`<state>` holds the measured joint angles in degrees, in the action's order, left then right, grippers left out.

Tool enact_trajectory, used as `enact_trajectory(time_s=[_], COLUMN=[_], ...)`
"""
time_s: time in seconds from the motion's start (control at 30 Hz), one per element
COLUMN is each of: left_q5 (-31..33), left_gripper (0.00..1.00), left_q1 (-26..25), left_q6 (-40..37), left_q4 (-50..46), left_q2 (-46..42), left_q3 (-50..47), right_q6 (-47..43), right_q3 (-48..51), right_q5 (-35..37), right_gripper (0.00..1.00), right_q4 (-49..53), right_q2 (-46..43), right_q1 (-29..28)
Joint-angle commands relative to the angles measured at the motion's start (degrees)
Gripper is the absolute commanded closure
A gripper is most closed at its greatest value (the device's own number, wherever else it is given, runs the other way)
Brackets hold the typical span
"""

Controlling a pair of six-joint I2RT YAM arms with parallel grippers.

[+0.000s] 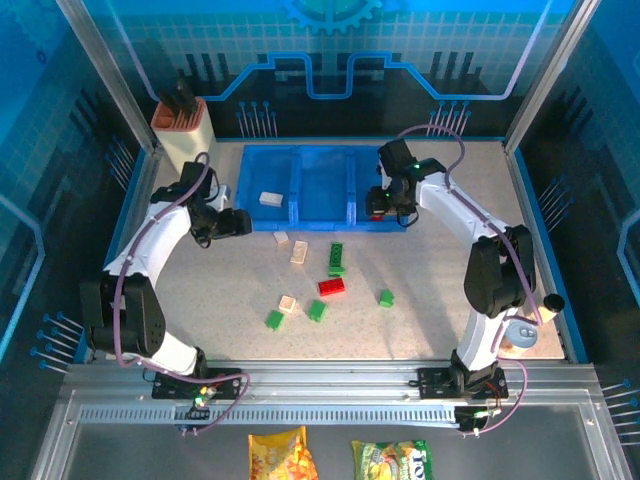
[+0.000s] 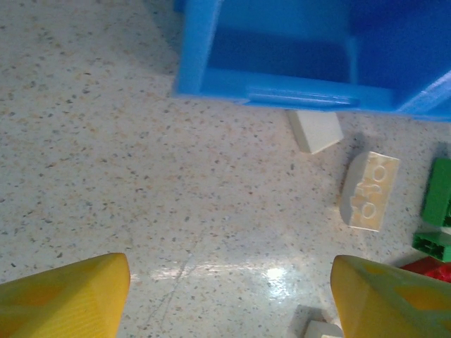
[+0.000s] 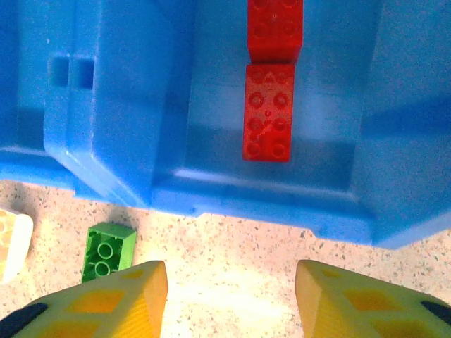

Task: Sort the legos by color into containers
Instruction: Pick up the lego from the center of the table.

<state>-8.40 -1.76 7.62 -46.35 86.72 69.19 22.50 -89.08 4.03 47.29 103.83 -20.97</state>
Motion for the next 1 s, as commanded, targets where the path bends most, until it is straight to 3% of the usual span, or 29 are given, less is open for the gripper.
enact_trajectory(time_s=[0.0,0.5,0.97], left_q5=[0.3,3.1,4.4], left_gripper=[0.24,0.24,0.24], left_q1=[-2.0,-12.4,-20.5], left_q6=[1.8,7.1,10.9], left_q4=[-3.2,-2.8,0.8], left_q2=[-0.2,4.6,14.1], left_q3=[2.3,5.5,8.3], right_q6=[0.4,-1.0,-3.3], right_q3=[2.2,9.9,16.4], right_q5=[0.6,1.9,1.4], right_gripper=[0.48,0.48,0.48], right_q4=[0.2,-1.7,-1.6], right_q2=[-2.5,-6.5,-12.6], right_q1=[-0.5,0.8,6.0])
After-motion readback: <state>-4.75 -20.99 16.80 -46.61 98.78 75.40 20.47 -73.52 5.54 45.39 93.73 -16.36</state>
